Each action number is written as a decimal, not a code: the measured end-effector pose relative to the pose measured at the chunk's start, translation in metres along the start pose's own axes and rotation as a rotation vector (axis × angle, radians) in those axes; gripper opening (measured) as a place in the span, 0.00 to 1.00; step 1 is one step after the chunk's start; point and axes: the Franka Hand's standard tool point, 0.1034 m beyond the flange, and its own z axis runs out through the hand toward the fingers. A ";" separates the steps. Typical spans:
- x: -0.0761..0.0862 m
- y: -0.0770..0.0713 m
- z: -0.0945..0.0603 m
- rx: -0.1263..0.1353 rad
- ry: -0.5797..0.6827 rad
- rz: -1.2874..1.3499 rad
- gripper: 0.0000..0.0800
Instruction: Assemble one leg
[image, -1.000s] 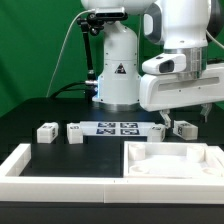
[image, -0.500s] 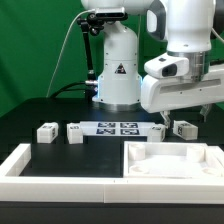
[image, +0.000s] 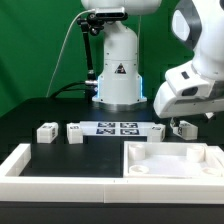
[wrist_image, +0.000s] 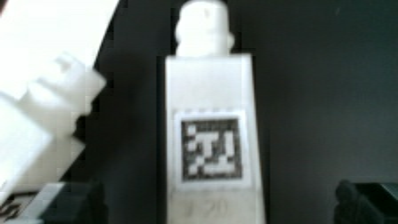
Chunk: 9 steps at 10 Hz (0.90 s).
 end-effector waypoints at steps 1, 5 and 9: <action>0.002 0.000 0.004 0.004 -0.042 0.000 0.81; -0.001 0.001 0.015 0.025 -0.363 -0.011 0.81; 0.000 0.003 0.019 0.030 -0.356 -0.010 0.70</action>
Offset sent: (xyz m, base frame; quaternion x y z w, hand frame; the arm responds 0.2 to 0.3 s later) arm 0.0044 -0.0066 -0.0001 -0.0066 -0.2275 -0.0202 0.9736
